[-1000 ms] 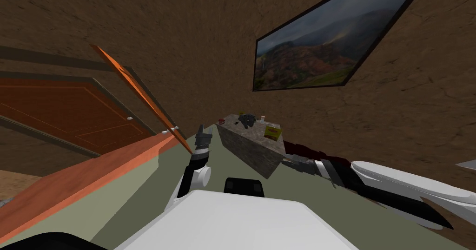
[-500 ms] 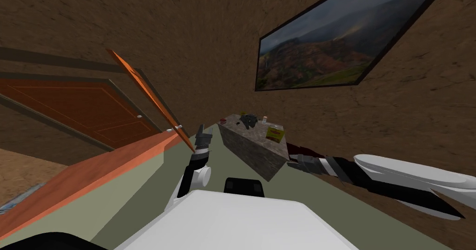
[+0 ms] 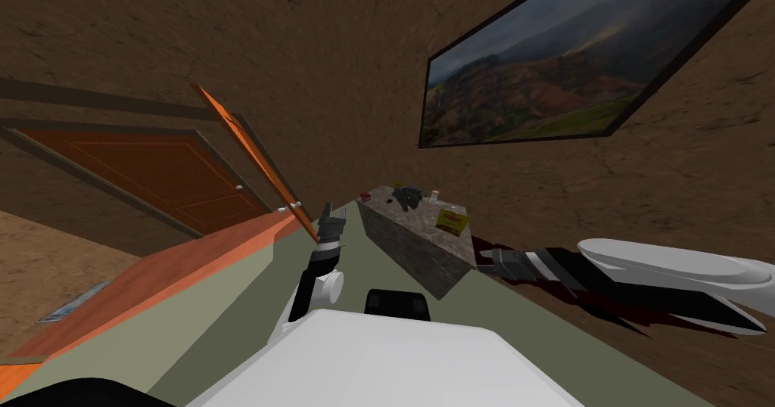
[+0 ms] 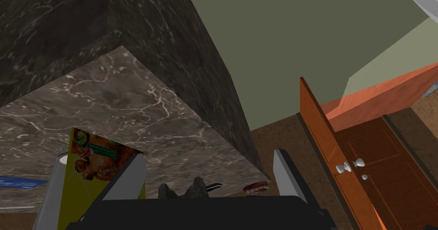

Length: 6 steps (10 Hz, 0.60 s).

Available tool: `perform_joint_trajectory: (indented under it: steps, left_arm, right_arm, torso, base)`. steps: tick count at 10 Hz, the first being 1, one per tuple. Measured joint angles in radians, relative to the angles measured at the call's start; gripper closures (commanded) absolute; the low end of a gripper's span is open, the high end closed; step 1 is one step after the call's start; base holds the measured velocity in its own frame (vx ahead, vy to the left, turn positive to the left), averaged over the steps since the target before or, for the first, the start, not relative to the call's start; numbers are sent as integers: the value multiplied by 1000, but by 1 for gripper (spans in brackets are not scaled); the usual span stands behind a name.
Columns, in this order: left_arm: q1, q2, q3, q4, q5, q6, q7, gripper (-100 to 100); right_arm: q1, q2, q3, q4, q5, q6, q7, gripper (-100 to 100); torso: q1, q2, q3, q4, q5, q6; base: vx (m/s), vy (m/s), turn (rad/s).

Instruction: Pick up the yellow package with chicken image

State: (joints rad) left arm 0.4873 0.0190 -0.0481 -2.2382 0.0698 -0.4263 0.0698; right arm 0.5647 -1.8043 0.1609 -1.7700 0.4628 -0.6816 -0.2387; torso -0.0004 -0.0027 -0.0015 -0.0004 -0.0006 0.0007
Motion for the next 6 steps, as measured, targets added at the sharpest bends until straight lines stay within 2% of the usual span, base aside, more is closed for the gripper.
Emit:
perform_joint_trajectory:
  steps: [4,5,6]
  left_arm:
    - [0,0,0,0,0,0,0,0]
    - [0,0,0,0,0,0,0,0]
    - [0,0,0,0,0,0,0,0]
  right_arm:
    - [66,-96,-44,19,-18,-8,14,-100]
    - [87,-142,-52,27,-39,-6,26,-100]
    - [70,-184,-15,30,-76,1,53,-100]
  torso:
    - [0,0,0,0,0,0]
    - [0,-1,-1,0,0,0]
    - [0,-1,-1,0,0,1]
  base:
    - [23,-14,81]
    - [30,-21,62]
    - [14,-9,-10]
